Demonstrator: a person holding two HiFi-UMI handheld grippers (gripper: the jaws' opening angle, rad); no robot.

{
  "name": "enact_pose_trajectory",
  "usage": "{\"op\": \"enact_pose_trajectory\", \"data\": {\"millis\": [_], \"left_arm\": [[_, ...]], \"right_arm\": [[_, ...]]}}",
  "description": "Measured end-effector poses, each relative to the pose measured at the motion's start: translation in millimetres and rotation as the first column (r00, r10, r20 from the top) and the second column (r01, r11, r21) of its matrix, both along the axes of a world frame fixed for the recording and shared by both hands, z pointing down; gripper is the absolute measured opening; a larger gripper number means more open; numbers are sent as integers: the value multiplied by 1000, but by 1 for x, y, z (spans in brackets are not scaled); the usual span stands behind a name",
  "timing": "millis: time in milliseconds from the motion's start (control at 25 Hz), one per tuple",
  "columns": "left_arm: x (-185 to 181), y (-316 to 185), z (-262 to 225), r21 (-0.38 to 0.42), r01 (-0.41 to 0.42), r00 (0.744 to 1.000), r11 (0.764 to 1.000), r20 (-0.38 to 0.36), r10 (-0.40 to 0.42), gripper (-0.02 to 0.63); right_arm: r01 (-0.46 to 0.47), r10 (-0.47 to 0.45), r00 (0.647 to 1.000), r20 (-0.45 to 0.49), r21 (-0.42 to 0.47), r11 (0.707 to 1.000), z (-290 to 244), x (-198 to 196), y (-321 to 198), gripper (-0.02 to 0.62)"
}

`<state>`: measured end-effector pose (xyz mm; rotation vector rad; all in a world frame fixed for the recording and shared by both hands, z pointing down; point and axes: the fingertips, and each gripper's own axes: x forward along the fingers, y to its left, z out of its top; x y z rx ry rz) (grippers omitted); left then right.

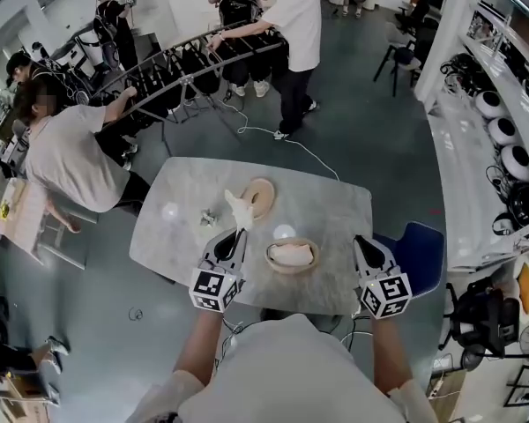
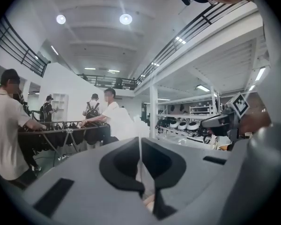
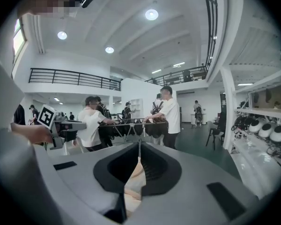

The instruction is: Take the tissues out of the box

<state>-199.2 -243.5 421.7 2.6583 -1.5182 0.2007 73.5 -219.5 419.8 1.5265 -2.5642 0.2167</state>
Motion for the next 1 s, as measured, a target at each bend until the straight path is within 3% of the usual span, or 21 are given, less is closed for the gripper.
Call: {"op": "enact_pose_trajectory", "data": {"millis": [320, 1000], "left_arm": [[2, 6, 4, 11, 1, 1000, 1000, -1, -1, 11], [0, 15, 8, 6, 9, 1000, 1000, -7, -8, 11]], "right_arm": [[10, -10, 1000, -5, 45, 999, -4, 0, 6, 38], [6, -6, 1000, 1, 55, 998, -9, 1, 12, 38]]}}
